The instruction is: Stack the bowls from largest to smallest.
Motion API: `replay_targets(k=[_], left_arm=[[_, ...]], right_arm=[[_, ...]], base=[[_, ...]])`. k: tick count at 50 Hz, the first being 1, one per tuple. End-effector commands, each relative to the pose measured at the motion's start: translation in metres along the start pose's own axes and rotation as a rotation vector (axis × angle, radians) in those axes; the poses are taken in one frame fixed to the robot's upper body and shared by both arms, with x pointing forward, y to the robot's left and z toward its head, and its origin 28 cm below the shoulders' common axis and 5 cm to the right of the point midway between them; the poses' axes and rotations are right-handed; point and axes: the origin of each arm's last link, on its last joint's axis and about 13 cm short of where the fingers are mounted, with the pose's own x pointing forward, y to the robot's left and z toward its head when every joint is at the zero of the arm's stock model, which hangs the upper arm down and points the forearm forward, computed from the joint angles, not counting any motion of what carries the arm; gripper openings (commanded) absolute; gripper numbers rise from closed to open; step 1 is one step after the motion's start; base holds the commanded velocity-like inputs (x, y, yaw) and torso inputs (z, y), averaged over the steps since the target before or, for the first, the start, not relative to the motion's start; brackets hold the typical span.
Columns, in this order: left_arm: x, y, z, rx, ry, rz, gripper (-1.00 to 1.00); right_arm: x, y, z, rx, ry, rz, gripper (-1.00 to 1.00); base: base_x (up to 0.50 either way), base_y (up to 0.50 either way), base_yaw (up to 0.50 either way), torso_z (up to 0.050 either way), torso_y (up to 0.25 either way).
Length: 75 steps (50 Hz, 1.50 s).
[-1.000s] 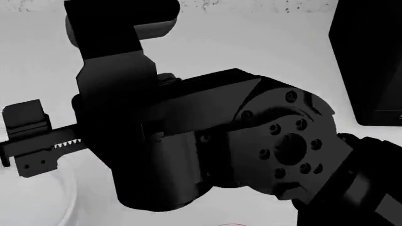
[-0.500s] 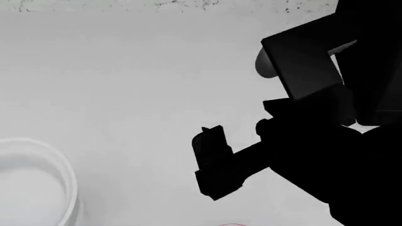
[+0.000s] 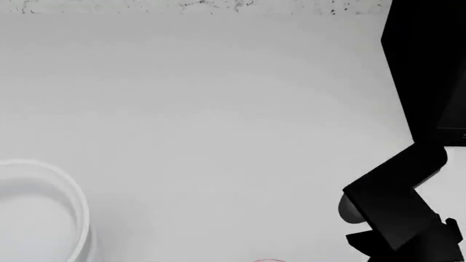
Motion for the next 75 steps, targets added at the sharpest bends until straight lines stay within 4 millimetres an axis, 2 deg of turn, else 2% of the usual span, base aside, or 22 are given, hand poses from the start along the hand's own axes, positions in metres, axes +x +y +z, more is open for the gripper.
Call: replay_targets(k=[1, 6, 8, 9, 14, 15, 17, 21, 26, 27, 28, 33, 34, 39, 41, 42, 44, 48, 50, 51, 55, 75], left_arm=[[-0.007, -0.001, -0.005, 0.021, 0.028, -0.040, 1.00], [0.014, 0.001, 0.017, -0.007, -0.093, 0.072, 1.00], [-0.002, -0.003, -0.003, 0.017, 0.024, -0.039, 1.00], [0.015, 0.000, 0.018, -0.006, -0.095, 0.068, 1.00], [-0.001, -0.003, -0.002, 0.018, 0.025, -0.042, 1.00], [0.016, 0.000, 0.019, -0.004, -0.094, 0.065, 1.00], [-0.006, 0.000, -0.003, 0.018, 0.024, -0.038, 1.00], [0.012, 0.002, 0.017, -0.008, -0.096, 0.070, 1.00], [-0.005, -0.001, -0.003, 0.018, 0.024, -0.040, 1.00], [0.012, 0.002, 0.017, -0.008, -0.095, 0.068, 1.00], [-0.005, -0.001, -0.003, 0.018, 0.024, -0.041, 1.00], [0.016, 0.000, 0.019, -0.004, -0.094, 0.066, 1.00], [-0.001, -0.003, -0.002, 0.020, 0.022, -0.038, 1.00], [0.015, 0.000, 0.018, -0.005, -0.093, 0.067, 1.00], [-0.002, -0.003, -0.003, 0.019, 0.025, -0.043, 1.00], [0.015, 0.000, 0.018, -0.003, -0.093, 0.064, 1.00], [-0.005, -0.001, -0.003, 0.017, 0.024, -0.040, 1.00], [0.013, 0.001, 0.018, -0.006, -0.094, 0.066, 1.00], [-0.004, -0.002, -0.003, 0.018, 0.025, -0.041, 1.00], [0.013, 0.001, 0.017, -0.007, -0.093, 0.066, 1.00], [-0.010, 0.001, -0.004, 0.020, 0.024, -0.030, 1.00], [-0.009, 0.014, 0.014, -0.011, -0.099, 0.111, 1.00]], right_arm=[[0.010, 0.003, -0.018, 0.002, 0.086, 0.037, 1.00], [0.014, 0.004, -0.022, 0.004, 0.103, 0.034, 1.00], [0.015, 0.006, -0.023, 0.021, 0.110, 0.046, 1.00], [0.017, 0.007, -0.024, 0.010, 0.107, 0.041, 1.00], [0.028, 0.009, -0.027, 0.030, 0.133, 0.059, 1.00], [0.030, 0.010, -0.028, 0.027, 0.135, 0.059, 1.00], [0.034, 0.011, -0.031, 0.030, 0.150, 0.068, 1.00], [0.038, 0.012, -0.033, 0.028, 0.162, 0.072, 1.00], [0.038, 0.015, -0.035, 0.029, 0.163, 0.082, 1.00], [0.038, 0.015, -0.033, 0.037, 0.156, 0.082, 1.00], [0.037, 0.015, -0.033, 0.037, 0.155, 0.084, -1.00], [0.028, 0.016, -0.026, 0.048, 0.121, 0.106, -1.00], [0.025, 0.016, -0.022, 0.051, 0.104, 0.109, -1.00], [-0.002, 0.011, 0.010, 0.064, -0.033, 0.095, -1.00], [-0.009, 0.009, 0.023, 0.097, -0.090, 0.089, -1.00], [-0.009, 0.008, 0.024, 0.095, -0.095, 0.086, -1.00], [-0.013, 0.008, 0.035, 0.104, -0.137, 0.072, -1.00], [-0.020, 0.011, 0.045, 0.123, -0.162, 0.072, -1.00], [-0.023, 0.013, 0.052, 0.159, -0.180, 0.084, -1.00], [-0.024, 0.014, 0.055, 0.172, -0.190, 0.093, -1.00], [-0.028, 0.017, 0.067, 0.201, -0.195, 0.111, -1.00], [-0.037, 0.069, 0.137, 0.314, -0.258, 0.336, -1.00]], base=[[0.00, 0.00, 0.00, 0.000, 0.000], [0.00, 0.00, 0.00, 0.000, 0.000], [0.00, 0.00, 0.00, 0.000, 0.000], [0.00, 0.00, 0.00, 0.000, 0.000], [0.00, 0.00, 0.00, 0.000, 0.000], [0.00, 0.00, 0.00, 0.000, 0.000], [0.00, 0.00, 0.00, 0.000, 0.000], [0.00, 0.00, 0.00, 0.000, 0.000], [0.00, 0.00, 0.00, 0.000, -0.004], [0.00, 0.00, 0.00, 0.000, 0.000], [0.01, 0.01, 0.01, 0.000, -0.013], [0.00, 0.00, 0.00, 0.000, -0.002], [0.00, 0.00, 0.00, 0.000, -0.010], [0.00, 0.00, 0.00, 0.000, 0.000], [0.00, 0.00, 0.00, 0.000, 0.000], [0.00, 0.00, 0.00, 0.000, 0.000], [0.00, 0.00, 0.00, 0.000, 0.000], [0.00, 0.00, 0.00, 0.000, 0.000], [0.00, 0.00, 0.00, 0.000, 0.000], [0.00, 0.00, 0.00, 0.000, 0.000], [0.00, 0.00, 0.00, 0.000, 0.000], [0.00, 0.00, 0.00, 0.000, 0.000]])
